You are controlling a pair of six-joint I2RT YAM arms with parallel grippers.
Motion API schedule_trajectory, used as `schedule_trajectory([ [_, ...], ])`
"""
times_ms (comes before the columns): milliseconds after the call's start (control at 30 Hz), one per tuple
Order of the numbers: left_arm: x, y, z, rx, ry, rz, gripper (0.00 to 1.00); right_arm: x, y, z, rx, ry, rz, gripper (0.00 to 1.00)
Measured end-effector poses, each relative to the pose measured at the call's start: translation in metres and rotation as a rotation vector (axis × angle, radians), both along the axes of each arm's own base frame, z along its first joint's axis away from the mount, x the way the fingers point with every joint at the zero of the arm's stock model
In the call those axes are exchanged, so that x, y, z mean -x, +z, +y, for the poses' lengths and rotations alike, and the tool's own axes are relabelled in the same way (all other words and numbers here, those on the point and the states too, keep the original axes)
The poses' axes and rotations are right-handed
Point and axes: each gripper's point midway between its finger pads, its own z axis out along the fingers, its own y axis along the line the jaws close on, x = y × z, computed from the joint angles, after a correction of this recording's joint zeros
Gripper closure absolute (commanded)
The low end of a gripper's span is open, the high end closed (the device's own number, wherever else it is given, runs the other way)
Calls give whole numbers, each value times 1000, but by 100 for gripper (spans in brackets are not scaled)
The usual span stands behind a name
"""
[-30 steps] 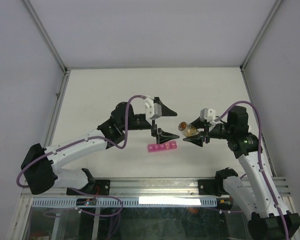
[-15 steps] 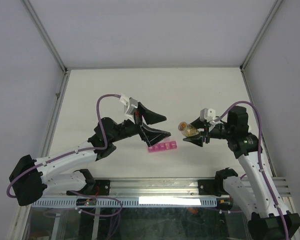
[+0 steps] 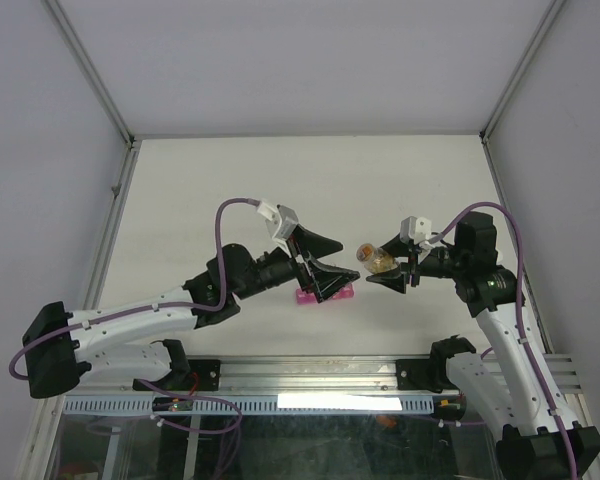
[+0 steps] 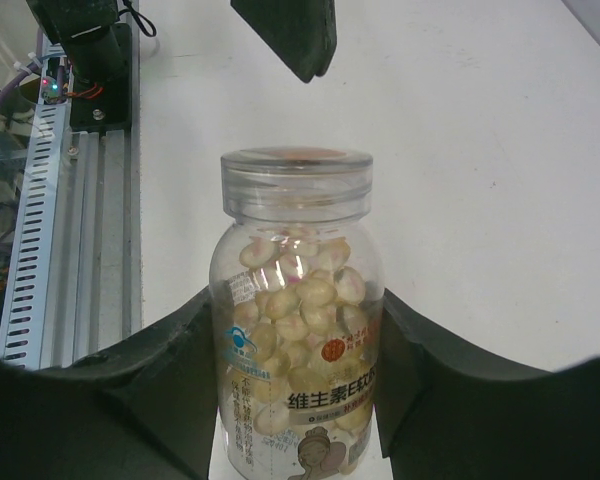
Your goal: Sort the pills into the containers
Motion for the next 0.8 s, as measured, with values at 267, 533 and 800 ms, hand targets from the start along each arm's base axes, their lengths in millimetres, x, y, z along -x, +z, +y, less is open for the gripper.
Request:
schedule_trajectory([
  [267,-10,-5,-11,-28,23,43,14,-1,1,-1,-1,-4,-6,100],
  [533,-25,-4,-31,-95,47,81,26,-2,1,-1,-1,-8,-7,100],
  [800,-30,-18,-45,-168,41,111,46,-2,1,-1,-1,-8,-7,100],
])
